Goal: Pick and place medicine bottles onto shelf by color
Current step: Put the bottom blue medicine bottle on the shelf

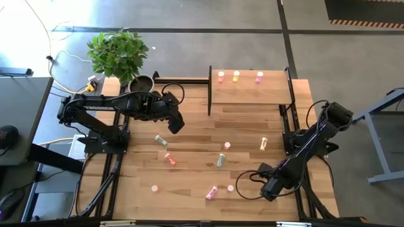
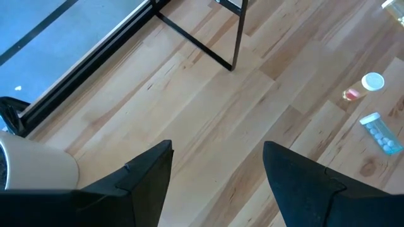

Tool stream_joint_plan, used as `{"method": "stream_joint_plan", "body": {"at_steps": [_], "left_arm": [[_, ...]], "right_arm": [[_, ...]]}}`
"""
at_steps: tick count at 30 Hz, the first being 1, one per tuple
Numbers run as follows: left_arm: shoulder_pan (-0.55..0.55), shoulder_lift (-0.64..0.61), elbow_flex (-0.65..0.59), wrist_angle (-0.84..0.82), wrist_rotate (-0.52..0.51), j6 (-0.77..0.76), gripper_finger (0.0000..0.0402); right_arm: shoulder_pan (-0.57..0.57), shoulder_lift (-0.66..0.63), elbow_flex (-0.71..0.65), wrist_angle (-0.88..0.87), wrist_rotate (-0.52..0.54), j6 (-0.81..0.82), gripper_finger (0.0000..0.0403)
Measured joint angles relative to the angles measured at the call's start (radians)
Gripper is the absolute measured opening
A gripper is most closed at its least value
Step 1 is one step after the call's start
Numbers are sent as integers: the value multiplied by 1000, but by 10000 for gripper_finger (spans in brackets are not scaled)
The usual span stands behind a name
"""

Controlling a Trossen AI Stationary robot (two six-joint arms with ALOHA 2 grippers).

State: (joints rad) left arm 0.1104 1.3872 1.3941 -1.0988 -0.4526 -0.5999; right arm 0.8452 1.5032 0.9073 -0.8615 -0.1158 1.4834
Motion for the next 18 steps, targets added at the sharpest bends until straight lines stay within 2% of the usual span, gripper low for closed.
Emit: {"method": "stream_joint_plan", "body": {"at_steps": [11,18], "left_arm": [[0,0,0,0,0,0,239],[0,0,0,0,0,0,239]], "right_arm": [[-1,0,0,0,-10,38,128],[-19,0,0,17,-35,38,112]]}}
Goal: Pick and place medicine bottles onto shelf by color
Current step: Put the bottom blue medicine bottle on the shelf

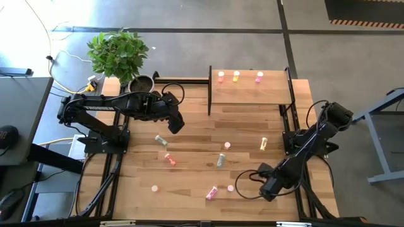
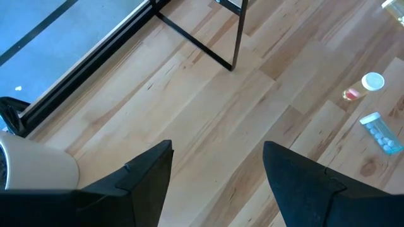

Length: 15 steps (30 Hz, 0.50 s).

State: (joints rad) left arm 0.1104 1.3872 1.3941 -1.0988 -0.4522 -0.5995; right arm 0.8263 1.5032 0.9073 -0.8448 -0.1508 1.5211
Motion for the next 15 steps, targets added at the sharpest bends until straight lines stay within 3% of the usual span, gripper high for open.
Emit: {"method": "stream_joint_plan", "body": {"at_steps": [9,15], "left_arm": [[2,0,0,0,-1,0,239],[29,0,0,0,0,60,239]], "right_arm": [[-42,-42,0,109,-26,54,110],[-75,-131,0,140,46,172,109]]}}
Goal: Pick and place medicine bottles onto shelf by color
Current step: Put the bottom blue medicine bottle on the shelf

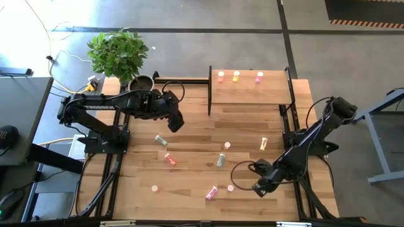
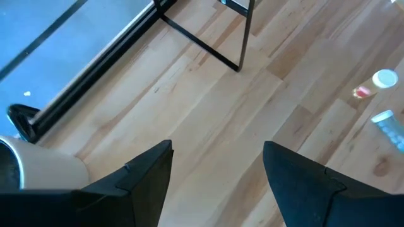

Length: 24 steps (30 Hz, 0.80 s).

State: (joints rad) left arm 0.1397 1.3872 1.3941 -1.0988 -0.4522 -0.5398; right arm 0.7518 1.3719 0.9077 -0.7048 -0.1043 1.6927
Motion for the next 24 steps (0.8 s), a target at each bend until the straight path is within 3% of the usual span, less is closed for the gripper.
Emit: {"method": "stream_joint_plan", "body": {"at_steps": [5,12,16,24], "left_arm": [[41,0,0,0,19,69,239],[104,0,0,3,55,182,239],[139,0,0,4,65,247,239],[203,0,0,8,128,353,239]], "right_arm": [[-40,-79,0,23,130,87,109],[-147,-160,0,110,363,50,109],[-224,-199,0,166,470,-49,108],[-401,-284,0,263,572,-317,108]]}}
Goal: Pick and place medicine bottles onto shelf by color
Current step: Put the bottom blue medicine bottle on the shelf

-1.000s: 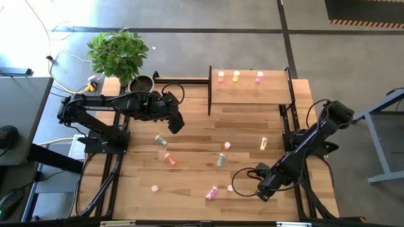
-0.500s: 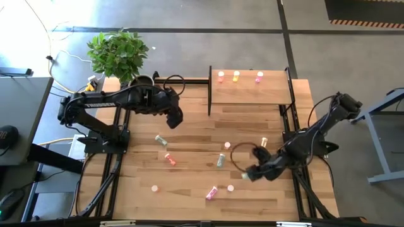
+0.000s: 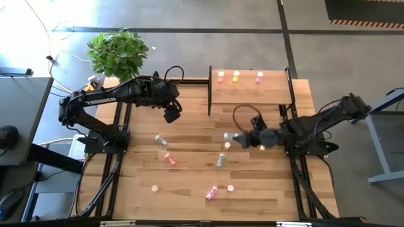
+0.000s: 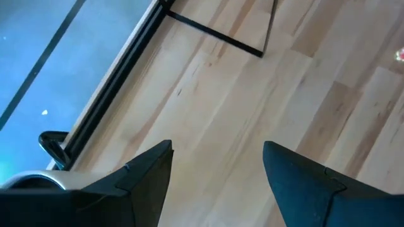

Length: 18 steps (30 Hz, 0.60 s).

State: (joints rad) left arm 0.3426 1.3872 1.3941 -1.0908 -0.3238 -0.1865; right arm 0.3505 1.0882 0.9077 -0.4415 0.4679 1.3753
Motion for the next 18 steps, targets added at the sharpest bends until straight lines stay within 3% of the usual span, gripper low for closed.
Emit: {"method": "stream_joint_plan", "body": {"at_steps": [18], "left_arm": [[117,0,0,97,64,94,239]], "right_arm": [[-475,-194,8,129,25,-664,108]]}}
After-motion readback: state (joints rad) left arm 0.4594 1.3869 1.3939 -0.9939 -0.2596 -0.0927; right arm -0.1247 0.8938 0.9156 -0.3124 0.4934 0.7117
